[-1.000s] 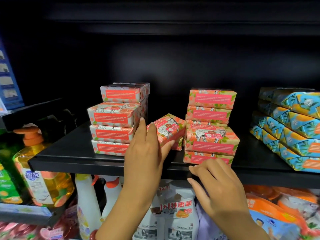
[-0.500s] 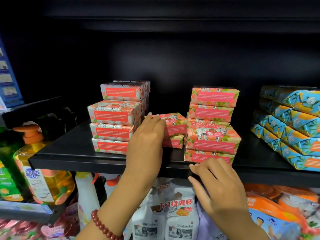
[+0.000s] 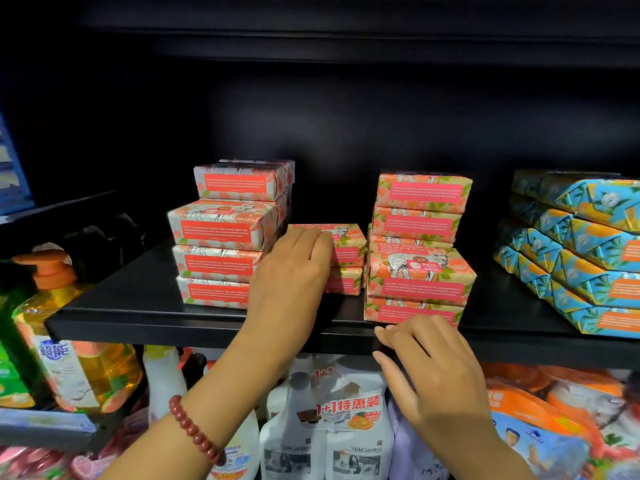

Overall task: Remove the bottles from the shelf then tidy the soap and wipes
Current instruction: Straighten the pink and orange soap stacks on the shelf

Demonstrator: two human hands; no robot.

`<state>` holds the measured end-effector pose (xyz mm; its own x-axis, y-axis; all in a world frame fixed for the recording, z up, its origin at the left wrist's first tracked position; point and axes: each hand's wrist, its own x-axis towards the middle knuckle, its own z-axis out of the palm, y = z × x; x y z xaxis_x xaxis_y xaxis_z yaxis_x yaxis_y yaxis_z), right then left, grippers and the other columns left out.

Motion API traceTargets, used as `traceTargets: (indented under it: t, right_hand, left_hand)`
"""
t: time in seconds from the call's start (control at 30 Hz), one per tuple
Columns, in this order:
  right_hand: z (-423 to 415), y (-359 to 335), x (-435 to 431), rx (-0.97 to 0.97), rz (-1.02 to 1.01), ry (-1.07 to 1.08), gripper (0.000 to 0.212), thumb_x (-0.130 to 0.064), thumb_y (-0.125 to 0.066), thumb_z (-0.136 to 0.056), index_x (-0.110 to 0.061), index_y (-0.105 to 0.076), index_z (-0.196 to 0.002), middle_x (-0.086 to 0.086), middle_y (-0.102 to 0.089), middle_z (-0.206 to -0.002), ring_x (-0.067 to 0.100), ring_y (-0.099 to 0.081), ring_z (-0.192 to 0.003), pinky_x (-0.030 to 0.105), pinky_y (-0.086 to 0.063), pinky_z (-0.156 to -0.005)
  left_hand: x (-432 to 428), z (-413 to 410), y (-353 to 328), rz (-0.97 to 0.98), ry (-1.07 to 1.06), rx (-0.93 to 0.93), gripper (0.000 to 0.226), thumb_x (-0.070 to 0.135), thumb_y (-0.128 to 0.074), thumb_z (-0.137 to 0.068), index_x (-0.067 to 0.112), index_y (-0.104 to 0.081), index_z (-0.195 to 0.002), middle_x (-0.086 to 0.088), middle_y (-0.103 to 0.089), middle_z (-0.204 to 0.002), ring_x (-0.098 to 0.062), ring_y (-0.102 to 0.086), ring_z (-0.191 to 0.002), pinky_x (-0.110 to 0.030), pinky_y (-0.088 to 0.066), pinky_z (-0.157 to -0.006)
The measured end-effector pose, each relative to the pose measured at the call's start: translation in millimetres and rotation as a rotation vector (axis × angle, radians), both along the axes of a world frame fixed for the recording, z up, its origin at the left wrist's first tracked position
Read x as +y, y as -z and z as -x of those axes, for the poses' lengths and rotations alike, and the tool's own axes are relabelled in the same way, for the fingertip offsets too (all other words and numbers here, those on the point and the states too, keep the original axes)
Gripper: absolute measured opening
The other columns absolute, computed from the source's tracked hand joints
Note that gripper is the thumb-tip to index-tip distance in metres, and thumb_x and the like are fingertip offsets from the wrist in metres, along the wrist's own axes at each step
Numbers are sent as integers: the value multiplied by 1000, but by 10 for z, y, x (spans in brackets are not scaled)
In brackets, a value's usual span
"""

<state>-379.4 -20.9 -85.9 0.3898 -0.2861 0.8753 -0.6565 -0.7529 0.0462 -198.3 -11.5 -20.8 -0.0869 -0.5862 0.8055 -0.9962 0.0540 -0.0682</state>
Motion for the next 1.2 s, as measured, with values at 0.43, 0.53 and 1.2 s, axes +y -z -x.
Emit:
traceTargets:
  t: [0.43,0.53,1.2]
  right_hand:
    - [254,-410,28,-101,55,-63,31,-24,-61,-85,-4,-68,-107,6,-60,-111,23,-54,-107,34,-44,-92]
    - [396,-625,-187,22,-37,8,54,-41,-60,-81,-5,-60,-121,7,-58,-123,22,-50,-117,36,-43,-98]
    - [163,-666,23,46,336,-133,32,-12,-69,-84,-3,-59,-113,15,-62,-118,30,-54,-113,45,-42,-99]
  left_hand:
    - [252,11,227,26,244,169,25,23,-54,-89,6,-66,-102,-5,-67,-100,-22,-60,-93,-28,-44,-78]
    - [288,-65,382,-71,267,197,30,35,-47,-90,15,-69,-88,5,-67,-83,-16,-61,-78,-24,-45,-66]
    - [447,70,-272,-541,881,1252,30,28,-77,-74,-1,-69,-70,-16,-69,-72,-27,-69,-72,-31,-58,-73]
